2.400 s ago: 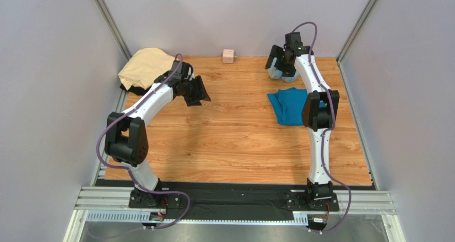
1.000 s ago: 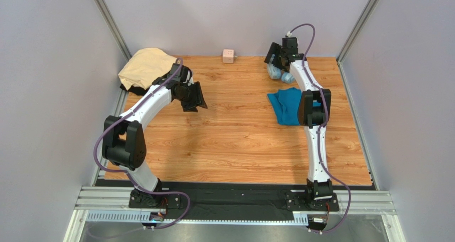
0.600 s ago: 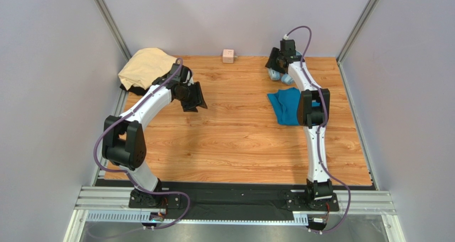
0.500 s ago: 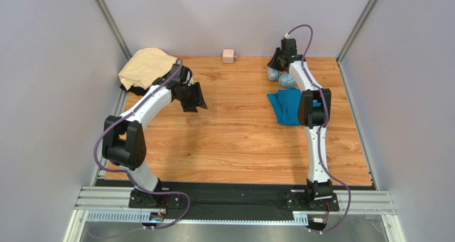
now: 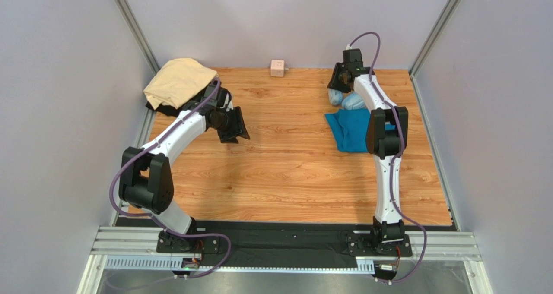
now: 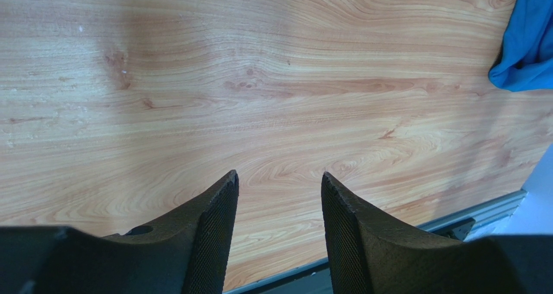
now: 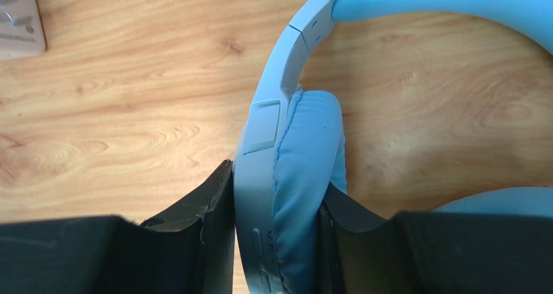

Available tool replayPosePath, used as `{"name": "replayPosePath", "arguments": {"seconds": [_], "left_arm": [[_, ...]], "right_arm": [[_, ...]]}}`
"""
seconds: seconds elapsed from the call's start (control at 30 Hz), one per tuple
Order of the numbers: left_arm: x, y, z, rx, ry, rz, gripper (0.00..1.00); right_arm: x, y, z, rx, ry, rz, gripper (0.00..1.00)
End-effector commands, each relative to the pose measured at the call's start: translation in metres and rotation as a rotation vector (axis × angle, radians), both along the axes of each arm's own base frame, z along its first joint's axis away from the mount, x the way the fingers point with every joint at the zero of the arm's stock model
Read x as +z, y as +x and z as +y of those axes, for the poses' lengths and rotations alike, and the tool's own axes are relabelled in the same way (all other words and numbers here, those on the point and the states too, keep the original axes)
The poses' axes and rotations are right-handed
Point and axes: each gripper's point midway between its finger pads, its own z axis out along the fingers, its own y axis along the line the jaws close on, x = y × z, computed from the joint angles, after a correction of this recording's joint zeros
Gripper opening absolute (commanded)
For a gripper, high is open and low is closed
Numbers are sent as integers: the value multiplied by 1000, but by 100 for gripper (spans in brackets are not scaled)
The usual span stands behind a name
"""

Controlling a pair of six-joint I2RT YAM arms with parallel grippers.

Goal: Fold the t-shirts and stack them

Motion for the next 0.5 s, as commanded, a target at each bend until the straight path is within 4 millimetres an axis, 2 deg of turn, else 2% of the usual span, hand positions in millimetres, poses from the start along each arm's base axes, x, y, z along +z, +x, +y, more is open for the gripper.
{"name": "replayPosePath", "arguments": {"seconds": [0.0,0.13,0.23,0.27,0.37,0.43,0.47], "left_arm": [[19,0,-3,1,-29,-64,57],[20,-3,-3,8,-40,-73,57],[21,-5,-4,12,-50,-81,57],[20,-6,-4,12,-52,-80,57],[21,-8,-4,14,-59,-83,57],[21,-9,-4,16,-60,-85,57],[23,-8,-4,14,-61,-92,57]], "right_arm": [[72,-7,-5,24,-38,-99,0],[123,-8,-1,47,-24,-197,0],[150,-8,1,63,-19,-250,0],[164,-10,-1,59,-24,-275,0],[188,-18,-7,44,-49,-311,0],[193,-25,-16,17,-82,-305,0],[206,-33,-20,9,-89,-319,0]]}}
